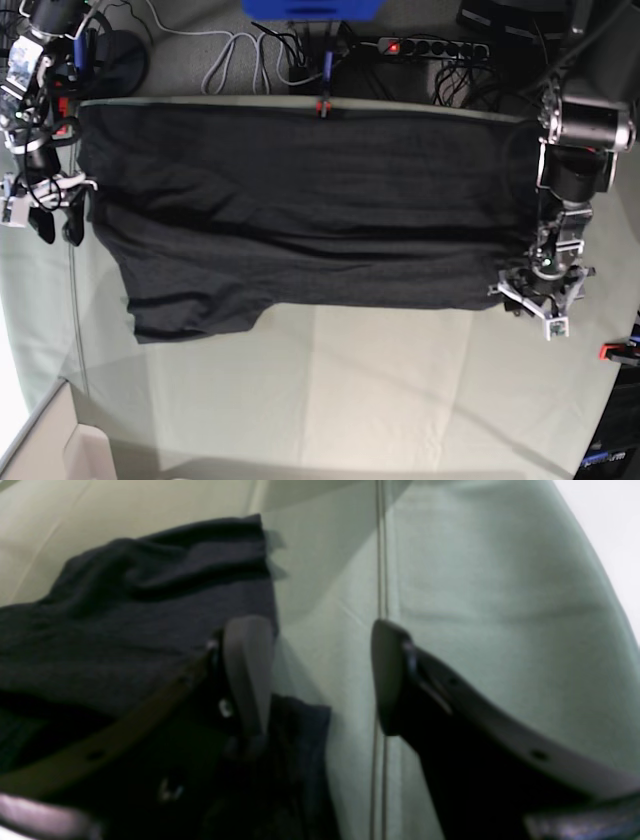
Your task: Layout the t-shirt on the table in an organized manner, then fold the t-shirt properly
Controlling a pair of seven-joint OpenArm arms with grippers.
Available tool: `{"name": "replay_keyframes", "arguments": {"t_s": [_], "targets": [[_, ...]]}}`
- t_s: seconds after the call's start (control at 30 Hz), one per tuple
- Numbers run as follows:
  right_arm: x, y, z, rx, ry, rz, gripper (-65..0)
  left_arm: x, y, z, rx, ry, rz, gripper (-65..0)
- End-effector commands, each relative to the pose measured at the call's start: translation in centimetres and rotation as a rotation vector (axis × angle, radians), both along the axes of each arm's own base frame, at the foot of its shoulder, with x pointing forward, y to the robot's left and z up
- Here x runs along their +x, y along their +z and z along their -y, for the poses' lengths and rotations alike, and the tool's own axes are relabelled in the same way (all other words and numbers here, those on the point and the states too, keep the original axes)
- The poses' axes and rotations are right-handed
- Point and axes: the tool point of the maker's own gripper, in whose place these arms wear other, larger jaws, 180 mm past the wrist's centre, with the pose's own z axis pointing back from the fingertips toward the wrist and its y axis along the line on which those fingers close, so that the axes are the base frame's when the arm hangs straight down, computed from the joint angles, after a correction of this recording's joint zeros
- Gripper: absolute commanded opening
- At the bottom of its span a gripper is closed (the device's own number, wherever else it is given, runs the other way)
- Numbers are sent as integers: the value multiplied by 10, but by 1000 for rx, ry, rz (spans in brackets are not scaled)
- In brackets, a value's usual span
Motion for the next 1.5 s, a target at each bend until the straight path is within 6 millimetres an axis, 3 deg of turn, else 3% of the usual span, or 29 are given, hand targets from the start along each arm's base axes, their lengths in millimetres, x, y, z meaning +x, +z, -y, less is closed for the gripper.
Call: {"name": "replay_keyframes", "arguments": {"t_s": [0.0,0.07,0.23,0.33,0.53,0.73,0.8,0.93,1.07,1.47], "targets": [[9,19,6,-11,7,65,-325,3,2,-2,0,-3,-18,-268],[9,20,6,-12,7,66,-325,3,2,-2,-1,-1,-17,-345],[32,38,11,-21,8,119,-322,3,2,-3,-2,5,-16,-650],[59,39,3,16,24,140,-322,5,6,-3,-1,3,-7,-632],[119,14,-21,-4,127,27,-320,22,28,0,7,-18,47,-649],[165,1,-40,79,153,-44,-319,27,37,-1,6,-21,38,-649],[174,0,-38,97,153,-66,-319,28,38,-1,6,-22,41,-649],[177,-10,-45,114,168,-114,-319,28,39,-1,6,-24,44,-649],[173,-18,-41,78,145,-144,-319,28,39,-1,6,-23,43,-649],[140,-56,-50,83,156,-232,-323,28,38,0,5,-25,46,-649]]}}
